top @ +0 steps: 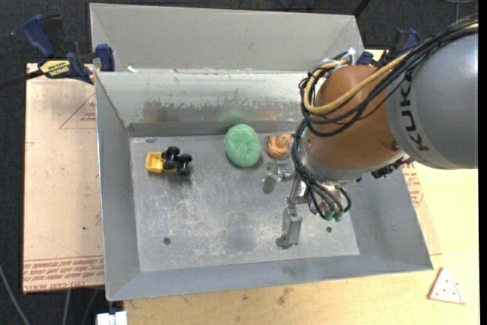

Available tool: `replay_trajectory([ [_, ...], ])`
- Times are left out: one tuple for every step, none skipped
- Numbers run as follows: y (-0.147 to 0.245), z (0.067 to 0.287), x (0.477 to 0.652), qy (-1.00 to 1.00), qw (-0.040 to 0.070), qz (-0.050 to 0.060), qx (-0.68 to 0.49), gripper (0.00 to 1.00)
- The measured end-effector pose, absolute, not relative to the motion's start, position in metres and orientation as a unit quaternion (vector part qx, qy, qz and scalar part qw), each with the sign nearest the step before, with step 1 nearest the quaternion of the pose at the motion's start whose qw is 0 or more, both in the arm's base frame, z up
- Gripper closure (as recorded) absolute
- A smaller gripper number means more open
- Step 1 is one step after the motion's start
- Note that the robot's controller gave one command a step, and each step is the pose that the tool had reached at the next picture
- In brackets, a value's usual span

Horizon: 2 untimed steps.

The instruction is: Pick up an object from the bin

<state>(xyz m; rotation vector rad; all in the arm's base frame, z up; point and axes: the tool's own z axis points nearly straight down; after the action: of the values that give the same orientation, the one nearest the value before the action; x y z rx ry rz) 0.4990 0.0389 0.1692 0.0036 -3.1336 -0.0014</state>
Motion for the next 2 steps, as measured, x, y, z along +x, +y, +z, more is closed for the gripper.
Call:
replay_trajectory([
  [0.039,0.173,0.501,-1.000,0.000,-0.001,0.001,0.00],
  [0.093,0.172,0.546,-1.000,-0.001,0.000,-0.001,0.00],
])
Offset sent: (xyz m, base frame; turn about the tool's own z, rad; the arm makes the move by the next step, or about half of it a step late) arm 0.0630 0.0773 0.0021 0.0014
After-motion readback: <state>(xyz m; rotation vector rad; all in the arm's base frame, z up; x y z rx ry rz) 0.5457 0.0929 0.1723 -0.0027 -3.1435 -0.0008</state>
